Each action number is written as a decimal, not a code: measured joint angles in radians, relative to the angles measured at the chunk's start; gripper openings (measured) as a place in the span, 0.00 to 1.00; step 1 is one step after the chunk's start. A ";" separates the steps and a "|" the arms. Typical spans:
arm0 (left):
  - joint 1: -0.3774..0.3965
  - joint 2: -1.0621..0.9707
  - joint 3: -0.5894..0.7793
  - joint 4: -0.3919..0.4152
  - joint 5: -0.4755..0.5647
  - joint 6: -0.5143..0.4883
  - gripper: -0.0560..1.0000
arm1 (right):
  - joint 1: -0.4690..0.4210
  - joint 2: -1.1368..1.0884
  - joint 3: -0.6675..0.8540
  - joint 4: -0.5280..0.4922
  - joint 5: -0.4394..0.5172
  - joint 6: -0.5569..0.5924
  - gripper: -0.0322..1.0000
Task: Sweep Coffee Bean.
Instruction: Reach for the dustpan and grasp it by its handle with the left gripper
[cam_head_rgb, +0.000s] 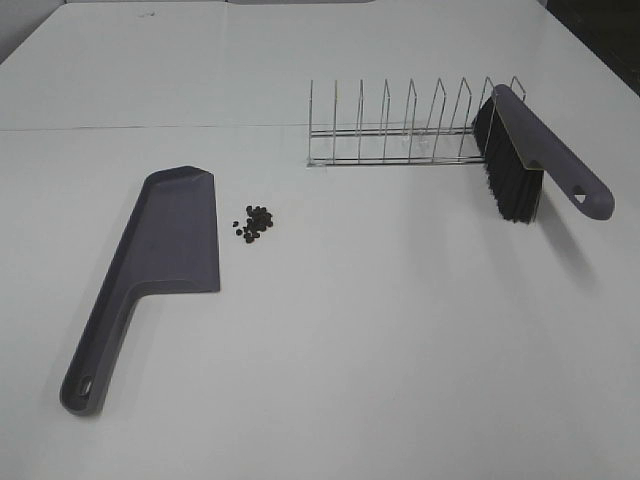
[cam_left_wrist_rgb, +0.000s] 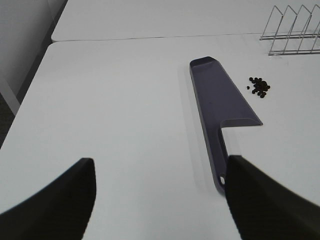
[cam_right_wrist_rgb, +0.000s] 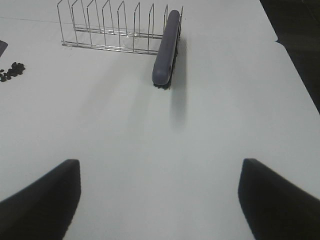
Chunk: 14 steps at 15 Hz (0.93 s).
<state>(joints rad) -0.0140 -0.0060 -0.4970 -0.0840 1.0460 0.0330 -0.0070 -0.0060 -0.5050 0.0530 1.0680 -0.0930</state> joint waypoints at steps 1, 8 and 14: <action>0.000 0.000 0.000 0.000 0.000 0.000 0.68 | 0.000 0.000 0.000 0.000 0.000 0.000 0.80; 0.000 0.000 0.000 0.000 0.000 0.000 0.68 | 0.000 0.000 0.000 0.000 0.000 0.000 0.80; 0.000 0.000 0.000 0.000 0.000 0.000 0.68 | 0.000 0.000 0.000 0.000 0.000 0.000 0.80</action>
<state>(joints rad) -0.0140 -0.0060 -0.4970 -0.0840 1.0460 0.0330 -0.0070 -0.0060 -0.5050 0.0530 1.0680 -0.0930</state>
